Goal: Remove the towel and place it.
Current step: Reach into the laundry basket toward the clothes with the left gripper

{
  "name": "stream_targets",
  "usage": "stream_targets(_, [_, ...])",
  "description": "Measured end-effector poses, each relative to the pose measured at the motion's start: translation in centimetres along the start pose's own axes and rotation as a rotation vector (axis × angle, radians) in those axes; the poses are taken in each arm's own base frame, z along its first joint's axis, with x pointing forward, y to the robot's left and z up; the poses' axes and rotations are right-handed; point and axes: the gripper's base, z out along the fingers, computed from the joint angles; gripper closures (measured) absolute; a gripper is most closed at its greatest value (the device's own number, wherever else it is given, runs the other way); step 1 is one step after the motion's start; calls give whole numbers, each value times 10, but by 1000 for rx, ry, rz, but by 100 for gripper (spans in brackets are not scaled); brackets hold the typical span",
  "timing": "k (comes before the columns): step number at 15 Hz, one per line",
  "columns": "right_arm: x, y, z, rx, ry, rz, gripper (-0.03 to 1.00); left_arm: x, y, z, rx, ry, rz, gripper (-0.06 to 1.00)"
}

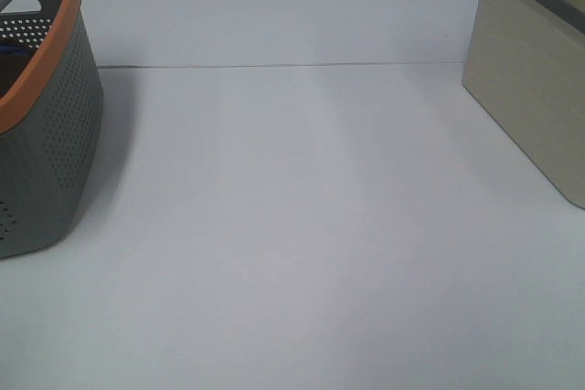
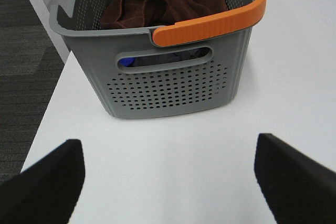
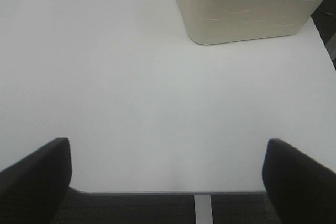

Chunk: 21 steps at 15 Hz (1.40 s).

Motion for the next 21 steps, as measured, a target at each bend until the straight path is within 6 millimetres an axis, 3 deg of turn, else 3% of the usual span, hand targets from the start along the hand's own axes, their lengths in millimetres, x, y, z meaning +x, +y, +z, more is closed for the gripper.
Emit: stream_targets(21, [0, 0, 0, 0, 0, 0, 10, 0, 0, 0, 0, 0, 0, 11])
